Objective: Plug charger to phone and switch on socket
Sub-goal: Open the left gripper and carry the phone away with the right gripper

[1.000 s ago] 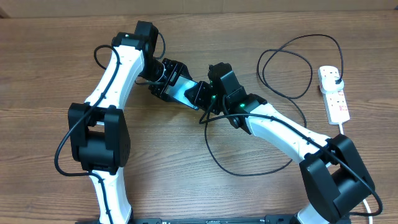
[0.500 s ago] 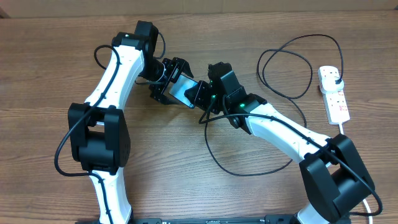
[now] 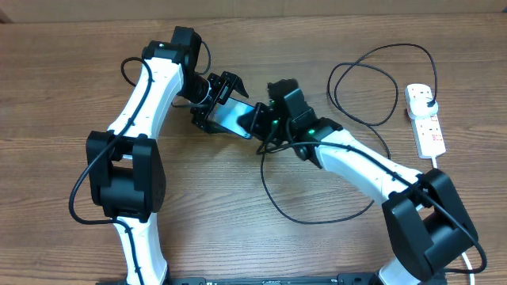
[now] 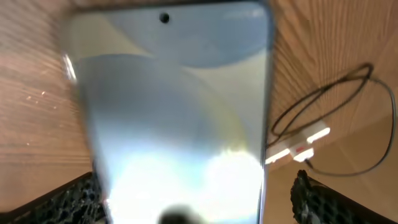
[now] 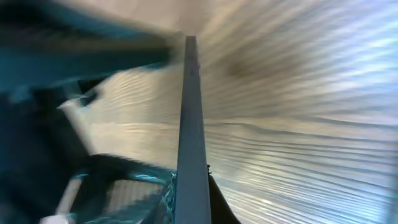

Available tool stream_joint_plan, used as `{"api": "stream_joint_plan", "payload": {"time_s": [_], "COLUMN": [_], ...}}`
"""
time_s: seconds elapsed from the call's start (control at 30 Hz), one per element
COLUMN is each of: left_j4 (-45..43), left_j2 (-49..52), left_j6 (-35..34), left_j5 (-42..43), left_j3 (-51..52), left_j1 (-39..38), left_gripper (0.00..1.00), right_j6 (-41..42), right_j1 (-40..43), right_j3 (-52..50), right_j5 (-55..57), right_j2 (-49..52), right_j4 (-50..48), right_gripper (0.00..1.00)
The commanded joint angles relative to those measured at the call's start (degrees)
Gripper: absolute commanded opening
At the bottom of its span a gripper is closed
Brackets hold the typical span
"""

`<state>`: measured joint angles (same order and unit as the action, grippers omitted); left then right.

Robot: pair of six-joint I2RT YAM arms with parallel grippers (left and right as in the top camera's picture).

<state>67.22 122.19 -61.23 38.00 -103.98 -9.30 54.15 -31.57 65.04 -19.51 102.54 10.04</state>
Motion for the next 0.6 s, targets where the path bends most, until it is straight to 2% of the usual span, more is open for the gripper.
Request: {"api": "stream_joint_plan", "payload": {"time_s": [0.0,0.03,0.1,0.2,0.33,0.47,0.53,0.57], "left_j4": [-0.15,-0.28,-1.99,-3.56,-2.64,-4.90,-7.93,-10.16], "left_j2": [-0.37,-0.37,-0.39,-0.39,-1.29,-3.65,-5.01,-5.55], "left_j6": [11.32,13.16,22.08,31.80,40.28,43.01,40.57,36.87], "left_j5": [5.14,6.47,13.88,21.66,28.28,34.47,37.92,38.56], "left_j3": [-1.51,-1.51,-1.51,-2.01,-3.19,-3.56,-3.58,-3.61], "left_j1": [3.26,3.80,5.29,5.53,4.24,3.61,3.61,3.61], "left_gripper": [1.00,1.00,1.00,1.00,1.00,0.99,0.98,0.98], "right_j6": [-2.14,-2.62,-4.46,-6.19,-6.67,-5.75,-4.59,-3.30], "right_j1": [4.90,5.70,8.72,11.91,16.09,18.75,18.80,18.80], "right_j3": [1.31,1.31,1.31,1.31,1.29,0.48,0.48,0.46], "right_j5": [-2.32,-2.64,-2.73,-4.26,-5.49,-7.39,-7.13,-6.88], "right_j2": [-3.63,-4.35,-7.96,-12.79,-19.47,-26.36,-29.44,-30.29], "right_j4": [2.10,2.80,5.35,7.96,12.44,12.37,10.97,10.08], "right_gripper": [0.04,0.04,0.04,0.04,0.04,0.04,0.04,0.04]}}
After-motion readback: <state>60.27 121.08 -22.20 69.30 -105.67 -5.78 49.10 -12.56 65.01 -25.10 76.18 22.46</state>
